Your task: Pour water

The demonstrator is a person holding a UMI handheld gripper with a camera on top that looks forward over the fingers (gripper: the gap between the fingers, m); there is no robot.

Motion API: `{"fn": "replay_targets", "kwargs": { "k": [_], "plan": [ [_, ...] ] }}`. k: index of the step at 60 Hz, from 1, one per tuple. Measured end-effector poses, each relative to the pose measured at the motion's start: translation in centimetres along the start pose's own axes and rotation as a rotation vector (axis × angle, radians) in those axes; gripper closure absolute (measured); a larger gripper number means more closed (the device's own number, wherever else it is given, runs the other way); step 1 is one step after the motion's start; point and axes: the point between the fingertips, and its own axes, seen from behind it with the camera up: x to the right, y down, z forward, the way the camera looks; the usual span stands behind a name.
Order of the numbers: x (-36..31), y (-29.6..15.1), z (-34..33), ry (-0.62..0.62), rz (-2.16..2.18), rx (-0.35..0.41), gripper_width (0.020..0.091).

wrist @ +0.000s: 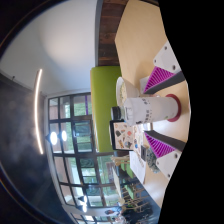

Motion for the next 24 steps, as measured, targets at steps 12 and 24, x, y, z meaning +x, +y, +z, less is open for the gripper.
{"fn": "replay_targets", "kwargs": {
  "k": [12,24],
  "plan": [
    [-2.2,-1.1,-9.3,-0.013,-0.005,0.004,0.0284],
    [-4.5,-1.6,-17.8,-0.053,-0.018,0.024,0.0284]
  ]
}}
